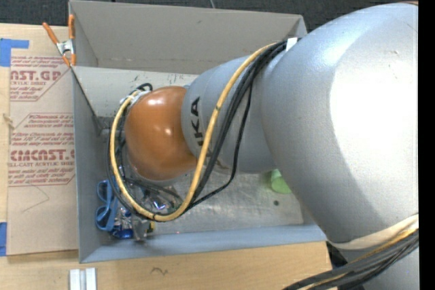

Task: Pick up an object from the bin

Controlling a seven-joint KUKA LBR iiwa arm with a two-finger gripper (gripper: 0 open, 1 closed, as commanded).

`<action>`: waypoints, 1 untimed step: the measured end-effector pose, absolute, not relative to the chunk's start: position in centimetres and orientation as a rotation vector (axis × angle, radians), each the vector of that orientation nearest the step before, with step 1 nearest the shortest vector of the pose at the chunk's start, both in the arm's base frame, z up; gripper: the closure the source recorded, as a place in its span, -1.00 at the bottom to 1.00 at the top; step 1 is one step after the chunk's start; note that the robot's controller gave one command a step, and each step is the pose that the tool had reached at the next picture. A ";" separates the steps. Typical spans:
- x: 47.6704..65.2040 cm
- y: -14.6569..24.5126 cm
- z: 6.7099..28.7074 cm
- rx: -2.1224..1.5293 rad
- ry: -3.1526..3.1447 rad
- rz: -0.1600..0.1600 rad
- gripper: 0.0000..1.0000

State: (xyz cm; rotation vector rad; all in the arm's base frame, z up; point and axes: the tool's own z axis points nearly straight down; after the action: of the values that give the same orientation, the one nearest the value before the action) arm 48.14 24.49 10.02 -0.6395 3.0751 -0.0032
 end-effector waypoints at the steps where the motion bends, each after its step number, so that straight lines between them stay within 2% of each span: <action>1: 48.0 24.3 11.5 -0.921 3.001 0.002 -1.00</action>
Offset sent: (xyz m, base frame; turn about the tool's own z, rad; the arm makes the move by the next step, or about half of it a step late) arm -0.0014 -0.0029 0.0153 -0.1847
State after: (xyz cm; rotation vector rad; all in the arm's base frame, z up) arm 48.01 24.28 11.54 -0.9209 3.0014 0.0015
